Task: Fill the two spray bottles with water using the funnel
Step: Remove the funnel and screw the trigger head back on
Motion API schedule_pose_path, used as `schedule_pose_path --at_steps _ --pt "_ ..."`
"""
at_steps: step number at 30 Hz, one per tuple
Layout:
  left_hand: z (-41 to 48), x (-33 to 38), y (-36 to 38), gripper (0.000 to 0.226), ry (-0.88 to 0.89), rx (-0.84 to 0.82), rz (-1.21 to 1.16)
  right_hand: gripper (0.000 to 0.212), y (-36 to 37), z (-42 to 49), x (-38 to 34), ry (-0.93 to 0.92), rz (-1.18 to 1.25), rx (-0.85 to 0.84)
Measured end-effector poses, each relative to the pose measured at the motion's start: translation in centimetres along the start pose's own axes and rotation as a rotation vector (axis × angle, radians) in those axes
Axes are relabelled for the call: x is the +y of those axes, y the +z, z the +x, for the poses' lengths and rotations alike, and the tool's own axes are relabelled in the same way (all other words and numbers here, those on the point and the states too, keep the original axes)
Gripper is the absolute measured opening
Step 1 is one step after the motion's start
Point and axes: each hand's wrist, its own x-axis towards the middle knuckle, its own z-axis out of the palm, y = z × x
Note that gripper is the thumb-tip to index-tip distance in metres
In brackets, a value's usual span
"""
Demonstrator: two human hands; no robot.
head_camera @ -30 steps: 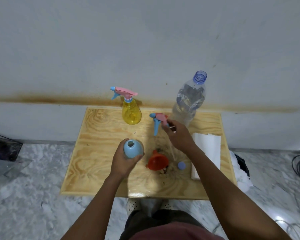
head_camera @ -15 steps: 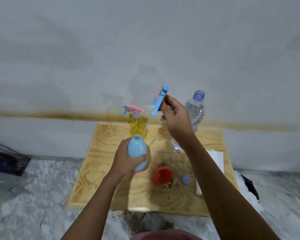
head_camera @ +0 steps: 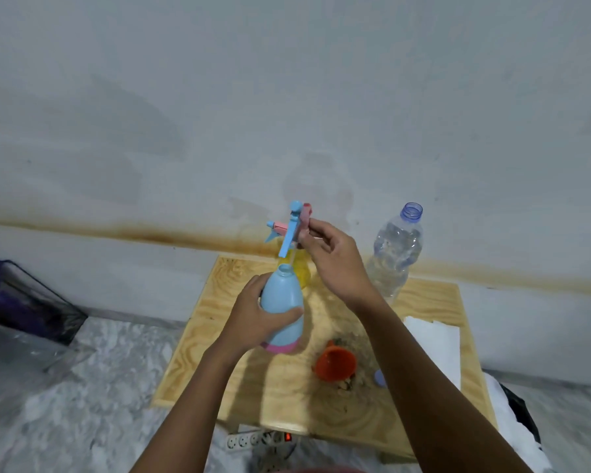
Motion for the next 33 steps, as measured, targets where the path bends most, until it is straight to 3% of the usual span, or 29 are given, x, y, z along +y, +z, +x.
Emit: schedule_pose_path --at_steps 7,15,20,24,33 --pt "0.0 1.3 -0.5 0.055 -0.026 0.01 -0.05 0.016 1.1 -1.1 1.2 -0.013 -0.049 -0.084" --pt "0.2 2.3 -0.5 0.056 -0.02 0.021 -0.065 0.01 1.0 -1.2 1.2 0.002 -0.041 -0.063" --pt "0.2 3.1 -0.4 0.041 0.005 0.021 -0.086 0.017 0.9 -1.0 1.3 0.028 -0.044 -0.062" --pt "0.5 3.5 -0.5 0.044 0.015 0.021 -0.108 0.003 0.6 -0.8 0.8 0.092 0.116 -0.098" --pt "0.6 4.8 -0.9 0.055 0.04 0.022 -0.163 0.035 1.0 -0.9 0.2 0.066 0.111 -0.079"
